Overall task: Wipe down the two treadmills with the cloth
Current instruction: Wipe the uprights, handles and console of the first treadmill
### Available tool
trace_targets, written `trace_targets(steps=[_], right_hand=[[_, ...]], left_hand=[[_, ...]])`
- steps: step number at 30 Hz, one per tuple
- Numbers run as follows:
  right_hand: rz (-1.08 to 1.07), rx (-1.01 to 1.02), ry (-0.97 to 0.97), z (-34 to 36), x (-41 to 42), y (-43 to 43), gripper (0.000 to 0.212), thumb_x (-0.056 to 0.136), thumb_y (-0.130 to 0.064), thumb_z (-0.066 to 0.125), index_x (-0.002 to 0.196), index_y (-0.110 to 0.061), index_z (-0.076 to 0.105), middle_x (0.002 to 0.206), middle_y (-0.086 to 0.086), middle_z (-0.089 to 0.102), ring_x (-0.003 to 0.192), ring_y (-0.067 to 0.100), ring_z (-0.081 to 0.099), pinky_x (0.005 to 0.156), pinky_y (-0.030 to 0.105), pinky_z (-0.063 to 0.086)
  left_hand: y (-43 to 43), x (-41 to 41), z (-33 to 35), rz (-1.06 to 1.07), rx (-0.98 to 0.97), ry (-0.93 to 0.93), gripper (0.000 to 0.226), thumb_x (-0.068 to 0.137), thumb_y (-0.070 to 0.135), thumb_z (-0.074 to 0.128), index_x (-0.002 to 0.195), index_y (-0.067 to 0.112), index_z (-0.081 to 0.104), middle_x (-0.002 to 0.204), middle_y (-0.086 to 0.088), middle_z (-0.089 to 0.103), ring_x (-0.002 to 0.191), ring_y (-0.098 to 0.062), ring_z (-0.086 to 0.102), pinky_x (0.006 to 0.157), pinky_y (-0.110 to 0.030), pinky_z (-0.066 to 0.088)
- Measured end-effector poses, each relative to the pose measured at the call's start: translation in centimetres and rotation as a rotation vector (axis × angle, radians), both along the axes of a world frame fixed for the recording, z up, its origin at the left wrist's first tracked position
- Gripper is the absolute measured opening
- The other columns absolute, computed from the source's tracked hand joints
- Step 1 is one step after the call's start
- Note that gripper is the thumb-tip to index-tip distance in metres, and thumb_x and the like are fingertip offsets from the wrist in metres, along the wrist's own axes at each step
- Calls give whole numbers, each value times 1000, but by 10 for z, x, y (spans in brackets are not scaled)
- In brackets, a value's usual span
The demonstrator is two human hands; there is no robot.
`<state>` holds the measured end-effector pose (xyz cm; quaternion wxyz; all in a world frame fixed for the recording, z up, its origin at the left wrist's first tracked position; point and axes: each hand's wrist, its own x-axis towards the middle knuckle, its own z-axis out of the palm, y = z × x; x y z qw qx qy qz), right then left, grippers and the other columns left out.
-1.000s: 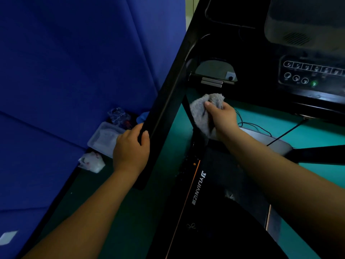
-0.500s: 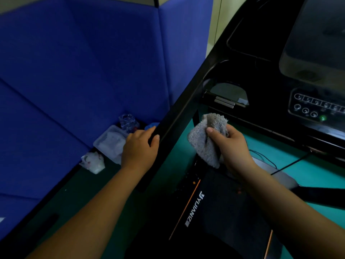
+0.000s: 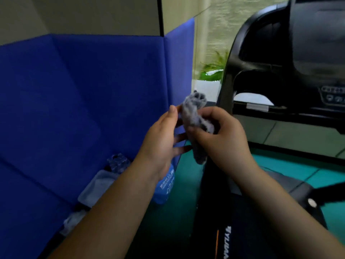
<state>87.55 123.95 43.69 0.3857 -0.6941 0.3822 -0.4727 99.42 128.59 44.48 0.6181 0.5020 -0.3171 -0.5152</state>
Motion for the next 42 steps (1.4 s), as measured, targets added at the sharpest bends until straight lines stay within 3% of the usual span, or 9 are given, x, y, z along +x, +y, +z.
trace_targets(steps=[6, 10, 14, 17, 21, 24, 27, 35, 42], right_hand=[[136, 285, 7, -9, 40, 54, 30, 87, 2, 63, 111, -17, 64, 103, 3, 73, 93, 11, 70, 84, 23, 55], [-332, 113, 29, -3, 27, 55, 16, 86, -13, 63, 98, -22, 69, 97, -2, 73, 92, 13, 69, 87, 32, 54], [-619, 82, 383, -24, -2, 52, 21, 87, -31, 63, 107, -29, 62, 110, -1, 64, 101, 10, 61, 92, 43, 52], [-610, 183, 379, -39, -5, 46, 27, 88, -30, 65, 114, -22, 59, 109, -3, 66, 101, 11, 64, 93, 43, 53], [-635, 233, 364, -47, -7, 39, 25, 89, -29, 65, 112, -21, 61, 103, -5, 66, 98, 11, 64, 93, 42, 53], [-649, 216, 324, -51, -7, 38, 21, 89, -27, 65, 109, -22, 62, 101, -4, 67, 98, 12, 64, 95, 41, 52], [-630, 222, 310, -53, -7, 38, 21, 90, -27, 64, 110, -24, 60, 107, -3, 65, 104, 11, 62, 97, 40, 51], [-623, 257, 233, -56, -8, 37, 18, 89, -27, 64, 107, -30, 60, 110, -5, 65, 108, 10, 61, 98, 41, 51], [-641, 285, 318, -50, -6, 35, 18, 87, -30, 66, 103, -34, 58, 109, -5, 66, 99, 17, 66, 86, 46, 56]], left_hand=[[22, 47, -37, -101, 122, 338, 33, 100, 36, 38, 125, 23, 57, 116, -13, 66, 97, -32, 64, 80, -49, 50], [17, 70, -56, -71, 189, 568, 41, 98, 37, 42, 129, 13, 56, 122, -16, 63, 107, -33, 57, 79, -43, 49], [34, 75, -95, 32, 137, 445, 21, 100, 29, 43, 103, 21, 63, 86, 0, 68, 58, -10, 53, 42, -17, 31], [55, 48, -120, -13, 123, 483, 22, 99, 30, 43, 99, 18, 61, 72, 1, 67, 46, -6, 52, 35, -14, 32], [77, -4, -142, -114, 19, 481, 44, 94, 49, 46, 122, 19, 62, 118, -5, 67, 102, -17, 66, 76, -30, 53], [95, -37, -144, -194, -224, 60, 44, 98, 38, 34, 141, 34, 40, 155, 2, 30, 142, -5, 26, 114, -23, 25], [84, -56, -134, -158, -254, -58, 49, 100, 24, 29, 149, 22, 23, 161, 5, 3, 145, 3, 3, 113, -10, 9], [17, -53, -140, -204, -321, 98, 38, 101, 25, 35, 129, 50, 35, 160, 3, 7, 145, -2, 10, 108, -4, 18], [-76, -31, -135, -210, -188, 30, 41, 103, 14, 35, 143, 8, 37, 155, -8, 26, 143, -16, 24, 98, 5, 17]])
